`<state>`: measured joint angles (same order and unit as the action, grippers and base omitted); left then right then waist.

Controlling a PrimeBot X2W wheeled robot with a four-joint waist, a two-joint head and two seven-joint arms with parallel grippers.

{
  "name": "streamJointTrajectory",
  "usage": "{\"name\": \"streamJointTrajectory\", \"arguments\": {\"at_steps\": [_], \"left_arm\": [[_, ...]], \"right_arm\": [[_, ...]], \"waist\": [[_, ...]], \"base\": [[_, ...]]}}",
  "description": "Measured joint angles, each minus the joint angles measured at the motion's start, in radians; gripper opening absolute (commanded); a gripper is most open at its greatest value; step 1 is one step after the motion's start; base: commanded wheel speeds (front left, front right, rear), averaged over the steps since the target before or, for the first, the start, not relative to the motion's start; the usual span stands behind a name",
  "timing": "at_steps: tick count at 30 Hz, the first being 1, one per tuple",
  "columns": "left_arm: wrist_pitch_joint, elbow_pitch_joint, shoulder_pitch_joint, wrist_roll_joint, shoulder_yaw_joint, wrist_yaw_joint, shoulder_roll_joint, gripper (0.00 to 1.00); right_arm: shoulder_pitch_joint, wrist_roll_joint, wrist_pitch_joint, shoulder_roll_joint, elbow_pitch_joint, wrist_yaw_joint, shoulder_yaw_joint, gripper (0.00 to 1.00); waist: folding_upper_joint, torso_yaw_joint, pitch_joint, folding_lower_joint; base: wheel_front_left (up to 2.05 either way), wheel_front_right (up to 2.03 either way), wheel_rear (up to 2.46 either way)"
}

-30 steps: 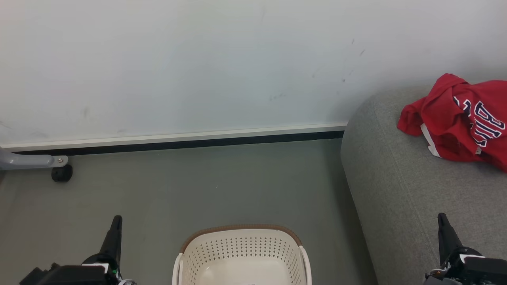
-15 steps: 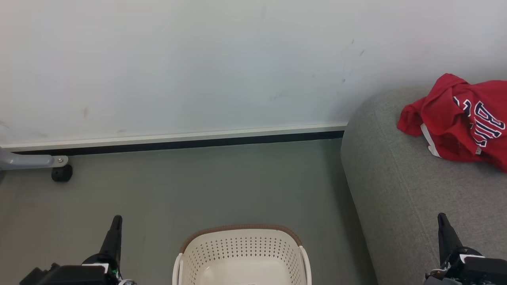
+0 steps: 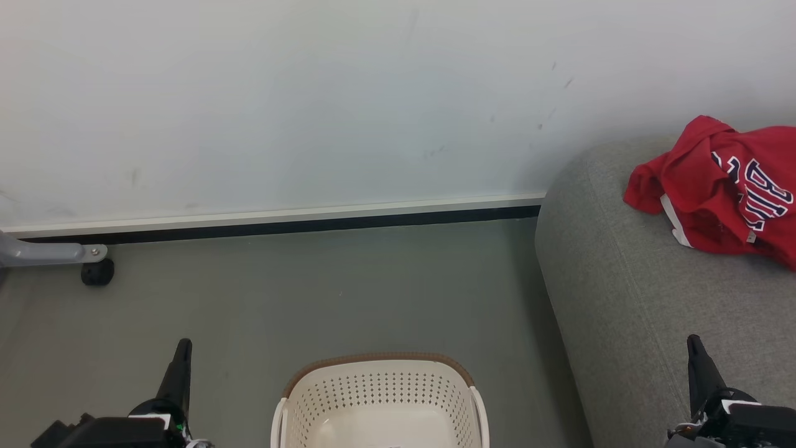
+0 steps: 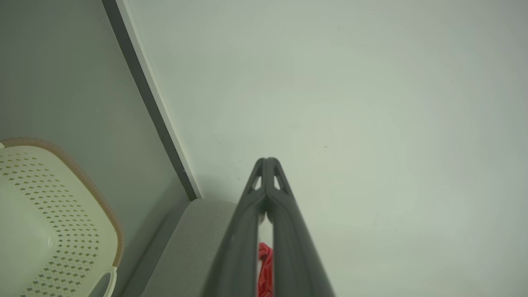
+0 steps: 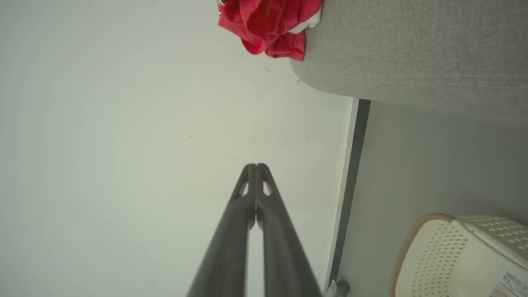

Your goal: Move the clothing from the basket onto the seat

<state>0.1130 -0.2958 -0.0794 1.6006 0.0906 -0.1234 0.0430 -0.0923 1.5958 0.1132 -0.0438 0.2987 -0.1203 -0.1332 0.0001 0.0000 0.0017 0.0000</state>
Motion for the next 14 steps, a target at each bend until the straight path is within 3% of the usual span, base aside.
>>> {"name": "streamJointTrajectory", "arguments": {"at_steps": [14], "left_arm": [[0.0, 0.0, 0.0, 0.0, 0.0, 0.0, 0.0, 0.0]], "right_arm": [[0.0, 0.0, 0.0, 0.0, 0.0, 0.0, 0.0, 0.0]], "waist": [[0.0, 0.0, 0.0, -0.0001]], "base": [[0.0, 0.0, 0.0]]}}
